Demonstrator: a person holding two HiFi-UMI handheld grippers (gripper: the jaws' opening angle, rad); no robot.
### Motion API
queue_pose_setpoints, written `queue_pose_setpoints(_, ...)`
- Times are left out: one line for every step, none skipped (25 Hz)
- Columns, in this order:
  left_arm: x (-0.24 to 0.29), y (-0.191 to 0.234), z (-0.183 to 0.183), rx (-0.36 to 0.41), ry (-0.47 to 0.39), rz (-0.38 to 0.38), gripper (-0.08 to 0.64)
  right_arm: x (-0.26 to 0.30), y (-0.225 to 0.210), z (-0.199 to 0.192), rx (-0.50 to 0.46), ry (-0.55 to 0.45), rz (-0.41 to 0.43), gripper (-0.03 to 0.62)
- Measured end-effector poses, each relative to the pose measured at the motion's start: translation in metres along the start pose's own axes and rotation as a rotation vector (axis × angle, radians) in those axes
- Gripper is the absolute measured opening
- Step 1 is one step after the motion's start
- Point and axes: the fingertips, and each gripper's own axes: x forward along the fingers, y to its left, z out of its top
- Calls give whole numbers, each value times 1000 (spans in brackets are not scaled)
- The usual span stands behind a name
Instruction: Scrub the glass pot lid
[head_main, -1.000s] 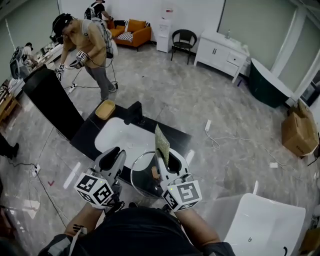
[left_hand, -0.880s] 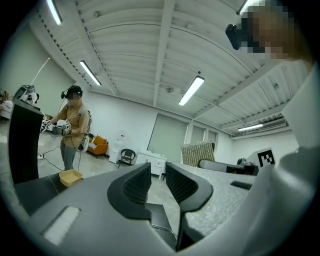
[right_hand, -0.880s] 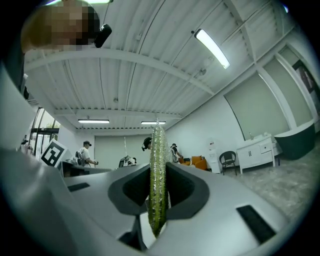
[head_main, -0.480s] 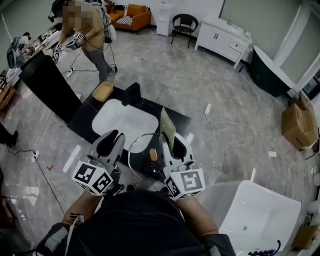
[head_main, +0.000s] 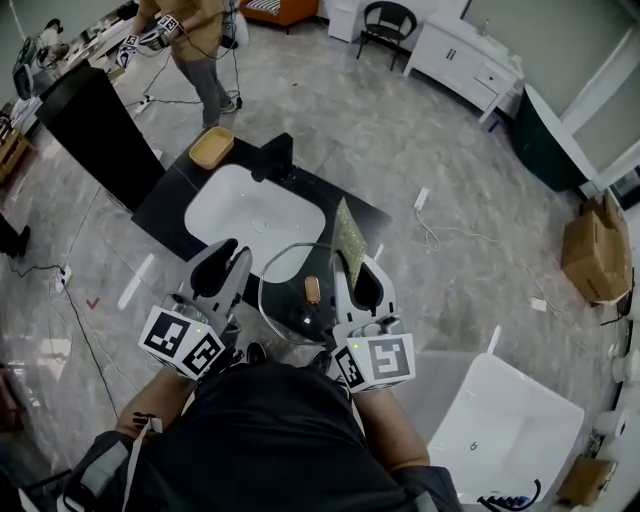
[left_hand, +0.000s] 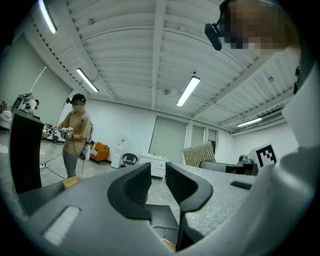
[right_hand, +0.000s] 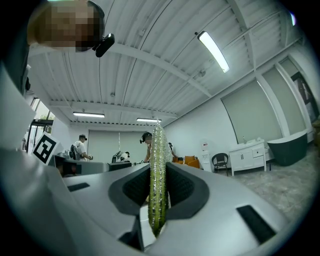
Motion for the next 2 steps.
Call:
queue_pose_setpoints(-1,4,0,-2,0,2,95,3,2,-1,0,2,-1,63)
queue_pose_setpoints(-1,8,0,-3,1,3,95,6,3,-3,1,3,-3,63)
